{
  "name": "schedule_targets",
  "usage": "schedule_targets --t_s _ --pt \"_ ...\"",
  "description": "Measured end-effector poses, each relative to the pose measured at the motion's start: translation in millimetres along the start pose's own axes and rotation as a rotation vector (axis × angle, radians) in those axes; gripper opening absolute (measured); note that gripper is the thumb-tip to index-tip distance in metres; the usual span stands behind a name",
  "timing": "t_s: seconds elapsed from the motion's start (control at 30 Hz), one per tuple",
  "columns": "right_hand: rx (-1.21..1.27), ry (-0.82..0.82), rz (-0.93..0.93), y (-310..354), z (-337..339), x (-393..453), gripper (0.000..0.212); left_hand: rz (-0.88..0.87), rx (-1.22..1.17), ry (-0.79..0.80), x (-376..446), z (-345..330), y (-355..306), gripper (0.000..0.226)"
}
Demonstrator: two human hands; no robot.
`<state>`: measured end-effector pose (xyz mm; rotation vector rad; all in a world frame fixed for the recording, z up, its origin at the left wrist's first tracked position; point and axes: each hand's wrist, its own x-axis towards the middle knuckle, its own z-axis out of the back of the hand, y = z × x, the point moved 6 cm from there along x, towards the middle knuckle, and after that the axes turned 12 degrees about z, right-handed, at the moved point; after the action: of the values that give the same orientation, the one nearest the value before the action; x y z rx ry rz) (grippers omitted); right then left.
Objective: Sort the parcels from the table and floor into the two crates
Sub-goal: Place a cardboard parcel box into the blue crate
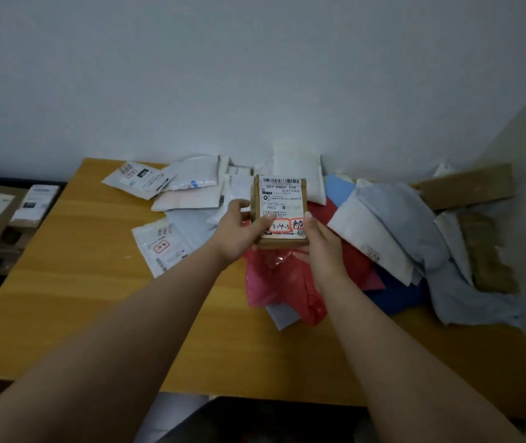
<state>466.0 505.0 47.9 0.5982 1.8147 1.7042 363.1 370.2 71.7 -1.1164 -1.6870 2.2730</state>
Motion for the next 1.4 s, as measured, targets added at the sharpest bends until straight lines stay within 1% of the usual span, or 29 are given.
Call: schedule_targets --t_s 0.07,0.17,0.3,0.37,0.43,0.5,0.57,0.63,0.73,0.83,0.9,0.97,1.13,1.27,1.4 --pt "0.001 0.084 -0.011 -10.7 -32.6 -4.0 0.014 0.036 0.004 -0.092 -5.5 34.5 18.4 0.057" --pt "-0.013 0.213 -0.058 -15.5 -93.0 -12.5 0.024 0.048 0.003 -0.211 -20.9 93.5 38.2 0.052" --pt "-0.053 0.406 -0.062 -10.6 -185.7 -31.0 0.014 0.051 -0.049 -0.299 -50.8 176.6 60.4 0.060" --pt "-0.086 0.492 -0.036 -7.7 -234.9 -43.5 0.020 0.069 -0.067 -0.362 -67.4 222.6 73.4 0.063" --pt "-0.114 0.562 -0.009 -5.8 -285.4 -60.9 0.022 0.071 -0.082 -0.419 -84.6 270.0 88.4 0.061" --pt "-0.111 0.589 0.009 -9.9 -337.1 -82.5 0.019 0.060 -0.077 -0.453 -104.7 319.3 105.6 0.058" --pt "-0.104 0.622 0.006 -16.9 -395.0 -111.4 0.029 0.075 -0.046 -0.500 -131.4 375.0 127.2 0.058" --pt "-0.115 0.704 -0.001 -23.3 -457.0 -149.9 0.036 0.108 -0.021 -0.547 -163.4 432.8 152.2 0.057" --pt "-0.101 0.814 0.029 -28.5 -544.4 -205.0 0.034 0.148 -0.018 -0.611 -208.2 518.5 186.6 0.050" --pt "-0.124 0.897 0.062 -34.1 -609.3 -244.7 0.037 0.181 -0.006 -0.658 -240.2 584.7 212.0 0.048" --pt "-0.170 0.929 0.042 -41.4 -644.8 -261.0 0.047 0.213 -0.005 -0.696 -253.8 618.4 231.8 0.050" --pt "-0.187 0.957 0.029 -47.8 -676.9 -272.3 0.050 0.242 -0.031 -0.723 -260.1 645.2 250.4 0.051" --pt "-0.221 0.991 -0.016 -74.5 -753.4 -285.8 0.045 0.355 -0.011 -0.772 -262.2 709.8 284.1 0.054" --pt "-0.228 0.988 -0.071 -96.6 -819.2 -289.7 0.039 0.391 -0.009 -0.788 -250.5 769.9 298.3 0.049" --pt "-0.260 1.005 -0.142 -115.2 -897.5 -281.9 0.044 0.430 0.007 -0.768 -230.3 841.8 307.1 0.043"
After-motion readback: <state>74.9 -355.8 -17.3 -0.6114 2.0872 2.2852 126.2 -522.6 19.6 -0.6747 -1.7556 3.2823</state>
